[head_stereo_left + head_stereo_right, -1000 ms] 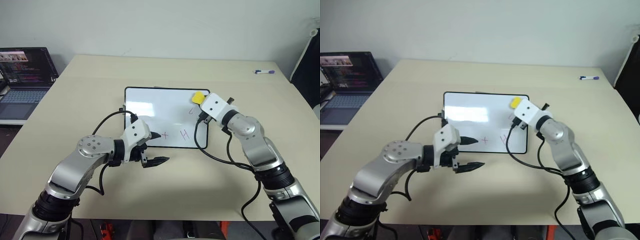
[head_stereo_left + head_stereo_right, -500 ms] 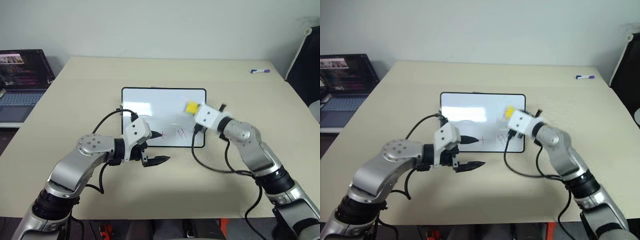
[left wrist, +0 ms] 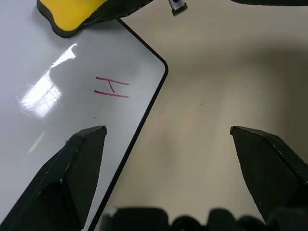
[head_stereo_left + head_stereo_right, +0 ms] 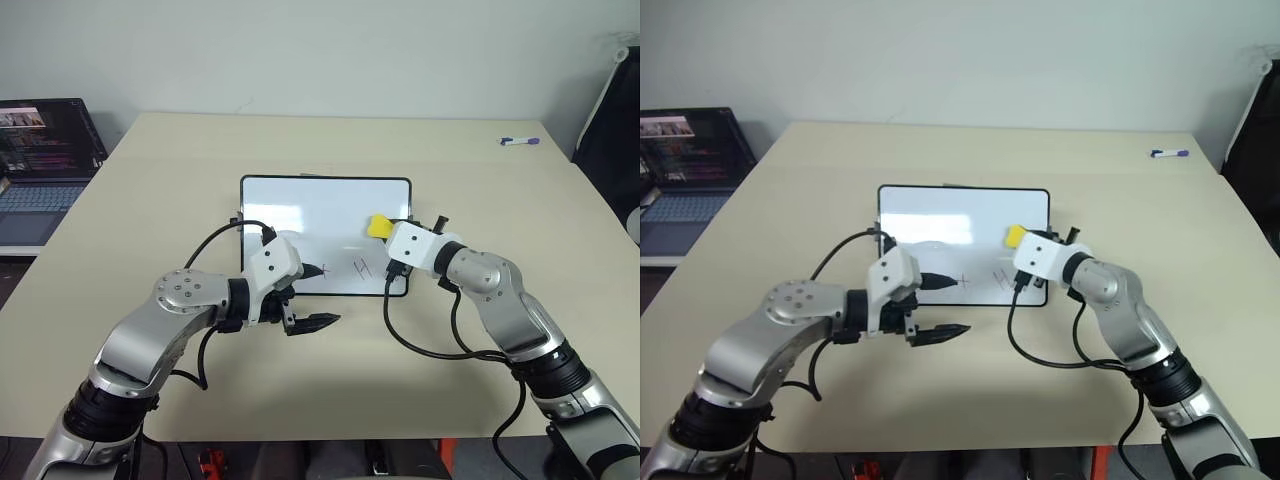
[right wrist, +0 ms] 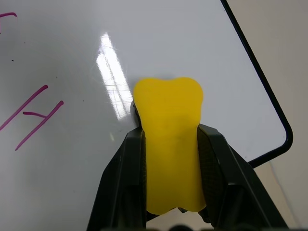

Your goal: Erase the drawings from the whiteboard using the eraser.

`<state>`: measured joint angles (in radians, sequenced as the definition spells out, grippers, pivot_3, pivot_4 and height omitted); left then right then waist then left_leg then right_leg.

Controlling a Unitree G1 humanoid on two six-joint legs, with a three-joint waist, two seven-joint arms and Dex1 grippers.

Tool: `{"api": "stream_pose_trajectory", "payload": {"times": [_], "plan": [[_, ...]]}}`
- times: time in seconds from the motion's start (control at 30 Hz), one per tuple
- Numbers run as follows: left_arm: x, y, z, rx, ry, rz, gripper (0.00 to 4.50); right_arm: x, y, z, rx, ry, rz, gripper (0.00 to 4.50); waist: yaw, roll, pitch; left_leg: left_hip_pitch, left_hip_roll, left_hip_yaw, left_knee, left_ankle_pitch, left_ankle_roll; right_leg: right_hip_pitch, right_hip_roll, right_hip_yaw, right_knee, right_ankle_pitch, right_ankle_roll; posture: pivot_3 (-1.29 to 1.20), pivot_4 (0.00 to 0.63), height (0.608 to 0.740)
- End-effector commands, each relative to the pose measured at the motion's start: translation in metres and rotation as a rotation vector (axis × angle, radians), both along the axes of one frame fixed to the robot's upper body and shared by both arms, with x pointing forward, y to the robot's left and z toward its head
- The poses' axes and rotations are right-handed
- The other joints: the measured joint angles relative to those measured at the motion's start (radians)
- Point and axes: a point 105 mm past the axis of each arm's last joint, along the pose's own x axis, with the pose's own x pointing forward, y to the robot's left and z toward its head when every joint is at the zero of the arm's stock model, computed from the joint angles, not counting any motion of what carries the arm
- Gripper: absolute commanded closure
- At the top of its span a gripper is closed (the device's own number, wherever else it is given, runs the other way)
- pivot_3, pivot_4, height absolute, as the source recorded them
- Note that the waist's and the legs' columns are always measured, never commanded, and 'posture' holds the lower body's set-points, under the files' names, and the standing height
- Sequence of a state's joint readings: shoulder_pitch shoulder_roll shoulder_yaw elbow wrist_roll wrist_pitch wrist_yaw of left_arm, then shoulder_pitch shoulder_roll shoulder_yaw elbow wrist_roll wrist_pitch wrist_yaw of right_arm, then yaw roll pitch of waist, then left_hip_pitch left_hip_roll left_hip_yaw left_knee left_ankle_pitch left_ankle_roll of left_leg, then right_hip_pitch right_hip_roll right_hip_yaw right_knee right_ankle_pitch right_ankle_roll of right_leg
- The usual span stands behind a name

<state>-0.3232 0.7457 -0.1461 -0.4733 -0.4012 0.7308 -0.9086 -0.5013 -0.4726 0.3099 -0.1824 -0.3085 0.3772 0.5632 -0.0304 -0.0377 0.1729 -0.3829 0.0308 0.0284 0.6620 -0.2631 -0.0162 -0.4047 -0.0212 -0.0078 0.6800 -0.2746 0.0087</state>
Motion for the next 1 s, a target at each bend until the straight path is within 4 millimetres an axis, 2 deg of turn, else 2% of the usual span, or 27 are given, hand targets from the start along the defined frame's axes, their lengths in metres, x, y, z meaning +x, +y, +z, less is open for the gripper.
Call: {"api": "stream_pose_trajectory", "payload": {"times": [0.03, 0.17, 0.23, 0.33, 0.5, 0.53, 0.8, 0.87, 1.0], "plan": [[-0.002, 0.016, 0.010, 0.002, -0.043, 0.020, 0.00, -0.015, -0.006, 0.022, 0.219, 0.088, 0.031, 3.39, 0.002, 0.000, 0.001, 0.000, 0.000, 0.000, 0.000, 0.000, 0.000, 0.000, 0.000, 0.000, 0.000, 0.000, 0.000, 0.00, 0.150, 0.740], [0.002, 0.036, 0.012, -0.017, -0.043, 0.107, 0.00, -0.051, -0.008, 0.027, 0.314, 0.220, 0.152, 3.39, 0.005, 0.001, 0.001, -0.003, 0.000, -0.002, -0.001, -0.001, -0.001, -0.002, -0.001, -0.002, -0.001, 0.002, -0.005, 0.00, 0.150, 0.740], [-0.001, 0.046, 0.009, -0.033, -0.034, 0.147, 0.00, -0.072, -0.012, 0.022, 0.317, 0.285, 0.197, 3.39, 0.006, 0.001, 0.001, -0.004, 0.000, -0.002, -0.001, -0.002, -0.001, -0.002, -0.001, -0.003, -0.002, 0.001, -0.005, 0.00, 0.150, 0.740], [-0.009, 0.055, -0.006, -0.022, 0.007, 0.166, 0.00, -0.099, -0.017, 0.006, 0.300, 0.408, 0.253, 3.39, 0.007, 0.001, 0.001, -0.005, 0.000, -0.002, -0.002, -0.004, -0.001, -0.002, -0.001, -0.003, -0.004, 0.000, -0.004, 0.00, 0.150, 0.740], [-0.013, 0.058, -0.014, -0.042, 0.021, 0.173, 0.00, -0.115, -0.023, -0.020, 0.172, 0.483, 0.268, 3.39, 0.009, 0.000, 0.002, -0.004, 0.000, -0.002, -0.001, -0.004, -0.001, -0.001, -0.002, -0.003, -0.004, -0.002, 0.000, 0.00, 0.150, 0.740], [-0.013, 0.059, -0.015, -0.037, 0.018, 0.173, 0.00, -0.114, -0.022, -0.022, 0.167, 0.476, 0.267, 3.39, 0.009, 0.000, 0.002, -0.003, 0.000, -0.002, -0.001, -0.004, -0.001, -0.001, -0.001, -0.003, -0.004, -0.003, 0.000, 0.00, 0.150, 0.740], [-0.015, 0.058, -0.021, -0.028, 0.017, 0.151, 0.00, -0.058, -0.001, -0.015, 0.060, 0.132, 0.162, 3.39, 0.004, 0.000, 0.002, -0.001, 0.001, 0.000, -0.001, -0.003, -0.001, -0.001, -0.001, -0.001, -0.002, -0.003, 0.000, 0.00, 0.150, 0.740], [-0.015, 0.056, -0.024, -0.015, 0.017, 0.137, 0.00, -0.040, 0.011, -0.014, -0.040, 0.057, 0.142, 3.39, 0.003, 0.000, 0.002, -0.003, 0.000, 0.000, -0.001, -0.003, -0.001, -0.002, -0.001, -0.001, -0.002, -0.003, -0.001, 0.00, 0.150, 0.740], [-0.017, 0.053, -0.026, -0.016, 0.020, 0.125, 0.00, -0.024, 0.027, -0.012, -0.104, -0.018, 0.139, 3.39, 0.003, 0.000, 0.002, -0.003, 0.000, 0.000, -0.001, -0.004, -0.001, -0.003, -0.001, -0.001, -0.002, 0.000, -0.005, 0.00, 0.150, 0.740]]}}
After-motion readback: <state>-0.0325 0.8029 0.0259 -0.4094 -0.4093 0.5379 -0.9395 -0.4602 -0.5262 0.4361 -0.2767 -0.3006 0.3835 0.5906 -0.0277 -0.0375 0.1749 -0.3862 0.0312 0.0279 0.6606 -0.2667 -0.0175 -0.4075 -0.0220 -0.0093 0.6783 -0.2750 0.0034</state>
